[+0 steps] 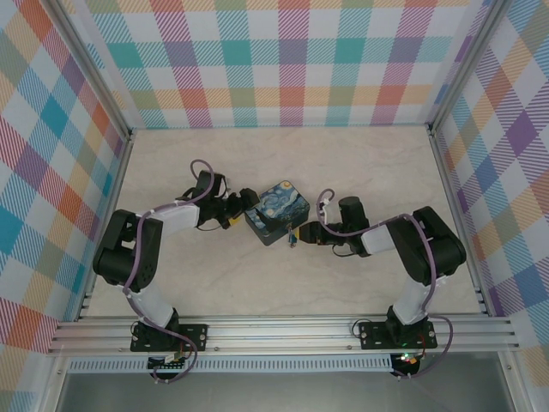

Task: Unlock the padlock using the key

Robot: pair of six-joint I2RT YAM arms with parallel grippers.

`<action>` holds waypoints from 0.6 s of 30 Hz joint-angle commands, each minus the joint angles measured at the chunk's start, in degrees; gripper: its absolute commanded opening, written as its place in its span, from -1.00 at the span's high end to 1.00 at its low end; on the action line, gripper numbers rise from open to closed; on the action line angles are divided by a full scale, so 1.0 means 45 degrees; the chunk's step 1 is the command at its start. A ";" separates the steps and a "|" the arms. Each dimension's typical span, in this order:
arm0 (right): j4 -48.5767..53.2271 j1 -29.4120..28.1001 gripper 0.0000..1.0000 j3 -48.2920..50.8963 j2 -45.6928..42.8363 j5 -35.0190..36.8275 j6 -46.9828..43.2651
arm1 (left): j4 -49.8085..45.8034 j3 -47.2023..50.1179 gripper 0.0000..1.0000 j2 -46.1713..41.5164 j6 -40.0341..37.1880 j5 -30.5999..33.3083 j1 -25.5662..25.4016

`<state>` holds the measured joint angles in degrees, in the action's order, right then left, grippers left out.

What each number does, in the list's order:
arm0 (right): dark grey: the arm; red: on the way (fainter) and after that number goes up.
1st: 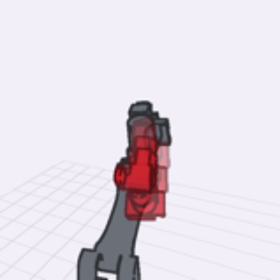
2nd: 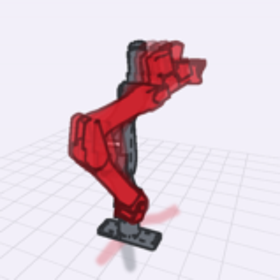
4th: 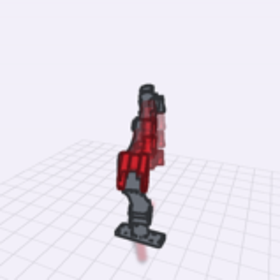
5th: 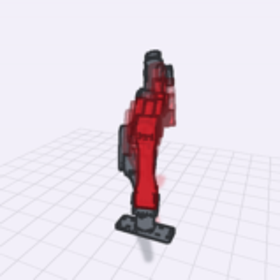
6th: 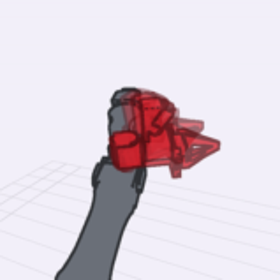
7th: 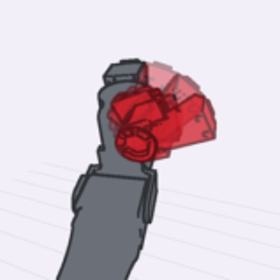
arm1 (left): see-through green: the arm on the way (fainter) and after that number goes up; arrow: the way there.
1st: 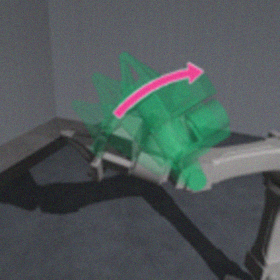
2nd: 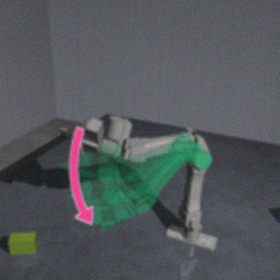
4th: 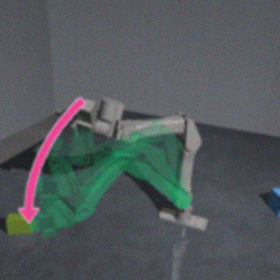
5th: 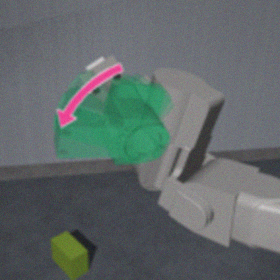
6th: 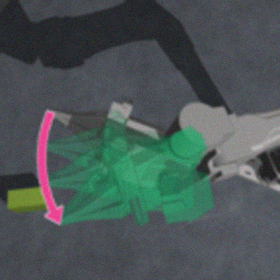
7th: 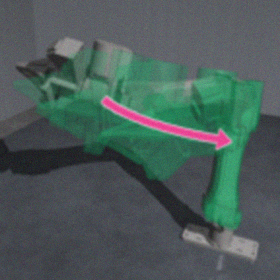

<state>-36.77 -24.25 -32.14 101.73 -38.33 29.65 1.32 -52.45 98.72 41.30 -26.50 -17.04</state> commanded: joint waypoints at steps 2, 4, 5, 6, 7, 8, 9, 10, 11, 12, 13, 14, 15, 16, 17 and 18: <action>-0.1159 -0.0357 0.11 -0.0036 0.0708 -0.0015 0.0756 | 0.0152 0.0207 -0.75 0.0355 0.0402 -0.0064 0.0095; -0.1694 -0.0373 0.14 0.0060 0.0834 -0.0019 0.1004 | 0.0245 0.0304 -0.70 0.0368 0.0519 -0.0048 0.0061; -0.1866 -0.0390 0.14 0.0091 0.0866 -0.0018 0.1067 | 0.0267 0.0370 -0.68 0.0359 0.0573 -0.0048 0.0039; -0.1977 -0.0426 0.15 0.0127 0.0888 -0.0004 0.1142 | 0.0306 0.0432 -0.67 0.0366 0.0626 -0.0048 0.0017; -0.2033 -0.0469 0.16 0.0156 0.0920 0.0045 0.1170 | 0.0349 0.0495 -0.66 0.0321 0.0669 -0.0032 -0.0017; -0.2078 -0.0516 0.17 0.0160 0.0925 0.0058 0.1183 | 0.0394 0.0568 -0.64 0.0310 0.0703 -0.0030 -0.0039; -0.2077 -0.0570 0.19 0.0178 0.0936 0.0077 0.1179 | 0.0426 0.0615 -0.64 0.0260 0.0744 -0.0019 -0.0060; -0.2050 -0.0634 0.21 0.0183 0.0945 0.0133 0.1166 | 0.0439 0.0675 -0.63 0.0215 0.0792 0.0024 -0.0091; -0.2038 -0.0669 0.23 0.0178 0.0938 0.0152 0.1163 | 0.0458 0.0731 -0.62 0.0169 0.0835 0.0043 -0.0116; -0.2042 -0.0719 0.24 0.0161 0.0973 0.0203 0.1185 | 0.0518 0.0790 -0.60 0.0119 0.0887 0.0068 -0.0149; -0.2042 -0.0741 0.26 0.0169 0.0980 0.0255 0.1169 | 0.0542 0.0852 -0.58 0.0060 0.0932 0.0108 -0.0178; -0.2031 -0.0751 0.28 0.0155 0.1017 0.0308 0.1199 | 0.0589 0.0920 -0.57 0.0008 0.0979 0.0137 -0.0214; -0.2022 -0.0772 0.29 0.0153 0.1033 0.0406 0.1204 | 0.0658 0.1007 -0.56 -0.0041 0.1043 0.0175 -0.0237; -0.2023 -0.0772 0.31 0.0156 0.1060 0.0516 0.1204 | 0.0725 0.1085 -0.55 -0.0071 0.1093 0.0213 -0.0285; -0.2022 -0.0770 0.33 0.0150 0.1046 0.0609 0.1173 | 0.0755 0.1153 -0.53 -0.0101 0.1130 0.0240 -0.0310; -0.2023 -0.0768 0.33 0.0150 0.1081 0.0716 0.1184 | 0.0809 0.1232 -0.52 -0.0151 0.1152 0.0264 -0.0334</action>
<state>-44.82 -27.24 -31.94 105.34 -36.42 34.57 7.90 -49.34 98.43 45.63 -27.40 -17.85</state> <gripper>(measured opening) 0.336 0.762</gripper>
